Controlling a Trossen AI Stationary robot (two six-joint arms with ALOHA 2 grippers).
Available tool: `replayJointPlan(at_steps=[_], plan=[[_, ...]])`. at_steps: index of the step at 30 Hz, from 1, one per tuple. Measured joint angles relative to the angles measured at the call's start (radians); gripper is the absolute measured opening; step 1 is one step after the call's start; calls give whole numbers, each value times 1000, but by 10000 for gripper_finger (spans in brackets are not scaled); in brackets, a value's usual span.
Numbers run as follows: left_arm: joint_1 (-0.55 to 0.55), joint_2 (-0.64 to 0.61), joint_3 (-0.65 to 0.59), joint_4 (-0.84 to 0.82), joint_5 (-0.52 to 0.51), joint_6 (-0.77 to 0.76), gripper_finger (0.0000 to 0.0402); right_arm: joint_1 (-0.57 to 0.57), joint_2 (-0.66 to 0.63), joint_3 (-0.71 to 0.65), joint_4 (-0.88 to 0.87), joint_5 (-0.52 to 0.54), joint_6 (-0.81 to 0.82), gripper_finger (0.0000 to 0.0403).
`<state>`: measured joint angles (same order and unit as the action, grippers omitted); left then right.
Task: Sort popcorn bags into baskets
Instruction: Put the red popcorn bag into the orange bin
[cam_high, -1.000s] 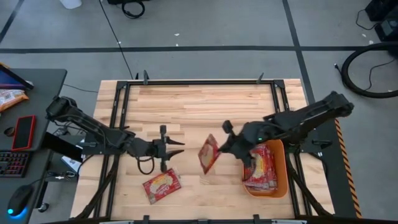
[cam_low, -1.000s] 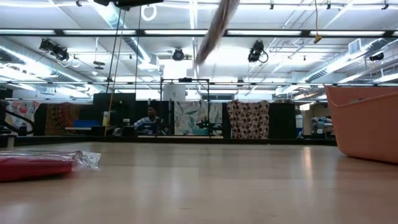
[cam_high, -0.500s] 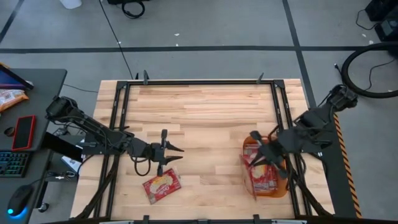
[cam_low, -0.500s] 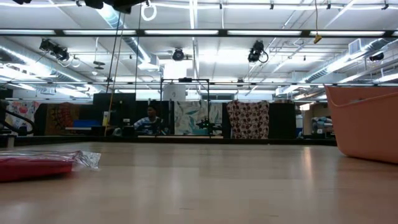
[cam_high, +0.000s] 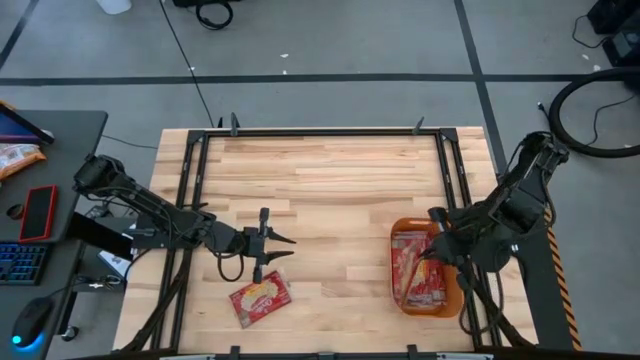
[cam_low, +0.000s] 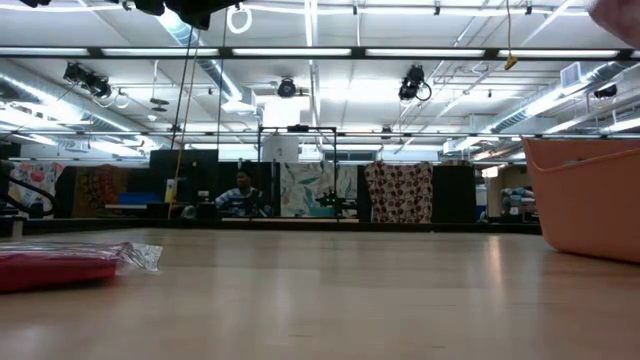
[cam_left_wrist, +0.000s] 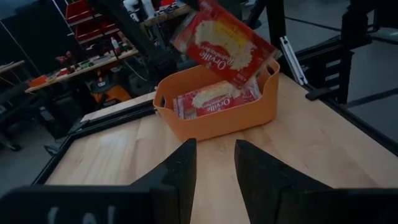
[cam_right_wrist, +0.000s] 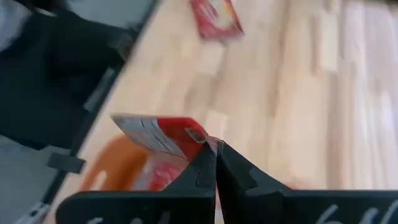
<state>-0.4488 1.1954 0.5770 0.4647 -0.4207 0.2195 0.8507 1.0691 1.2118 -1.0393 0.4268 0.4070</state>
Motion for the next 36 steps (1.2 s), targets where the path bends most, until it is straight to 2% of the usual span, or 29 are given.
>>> replayJointPlan(at_steps=[6,10,18,22,27,33,36], plan=[[0,0,0,-6,-3,-7,114,15,3,-33,-178,73,243,5],[0,0,0,-12,-4,-34,114,15,3,-58,-198,82,307,5],[1,0,0,-38,-4,-51,114,15,6,-74,-199,-10,462,5],[3,0,1,-37,-4,-51,114,6,5,-53,-262,-16,627,5],[3,0,1,-36,-4,-26,114,-39,12,0,-364,-87,827,5],[3,0,1,-35,-4,17,114,-112,62,76,-530,-185,881,5],[3,0,1,-34,-4,33,114,-150,72,102,-525,-211,823,5]])
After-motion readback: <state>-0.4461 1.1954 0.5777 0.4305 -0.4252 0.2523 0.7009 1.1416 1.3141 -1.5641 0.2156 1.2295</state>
